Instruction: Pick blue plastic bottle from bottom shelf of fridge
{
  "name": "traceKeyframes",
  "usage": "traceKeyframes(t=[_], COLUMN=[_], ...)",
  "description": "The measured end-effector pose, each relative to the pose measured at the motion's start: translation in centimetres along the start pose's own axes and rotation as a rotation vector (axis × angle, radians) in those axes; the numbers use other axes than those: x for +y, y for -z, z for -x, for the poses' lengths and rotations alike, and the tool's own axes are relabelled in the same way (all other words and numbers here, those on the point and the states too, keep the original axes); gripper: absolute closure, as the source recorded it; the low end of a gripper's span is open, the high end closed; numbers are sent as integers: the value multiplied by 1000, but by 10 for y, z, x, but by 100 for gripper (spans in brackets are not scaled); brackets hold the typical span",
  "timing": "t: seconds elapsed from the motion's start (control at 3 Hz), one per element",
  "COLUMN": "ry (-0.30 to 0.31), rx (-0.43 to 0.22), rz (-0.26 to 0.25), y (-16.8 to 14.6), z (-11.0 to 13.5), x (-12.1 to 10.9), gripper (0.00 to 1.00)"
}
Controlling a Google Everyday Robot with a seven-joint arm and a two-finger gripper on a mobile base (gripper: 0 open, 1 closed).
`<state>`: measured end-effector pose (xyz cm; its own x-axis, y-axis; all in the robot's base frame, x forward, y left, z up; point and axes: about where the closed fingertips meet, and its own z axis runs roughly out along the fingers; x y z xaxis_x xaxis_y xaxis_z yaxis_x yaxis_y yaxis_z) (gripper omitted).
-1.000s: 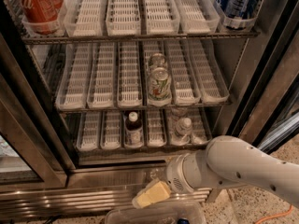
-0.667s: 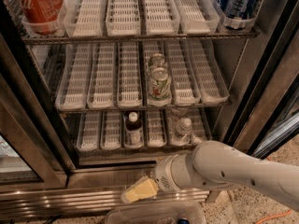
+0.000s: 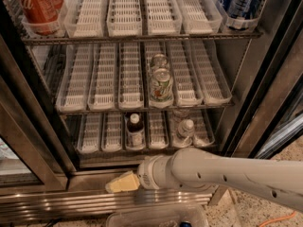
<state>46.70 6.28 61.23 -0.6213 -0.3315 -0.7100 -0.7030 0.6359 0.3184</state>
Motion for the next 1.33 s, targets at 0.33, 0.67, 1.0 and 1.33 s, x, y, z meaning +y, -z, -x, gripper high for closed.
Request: traceKeyframes(t=[0.33,0.67,1.0,1.33], ry=[-11,-13,-13,-39], rx=[-44,-77,-77,-88], rz=[-66,-112,-112,-84], y=[-15,-22,-22,-27], z=[16,28,28,18], x=[3,3,3,-6], gripper=[0,0,0,0])
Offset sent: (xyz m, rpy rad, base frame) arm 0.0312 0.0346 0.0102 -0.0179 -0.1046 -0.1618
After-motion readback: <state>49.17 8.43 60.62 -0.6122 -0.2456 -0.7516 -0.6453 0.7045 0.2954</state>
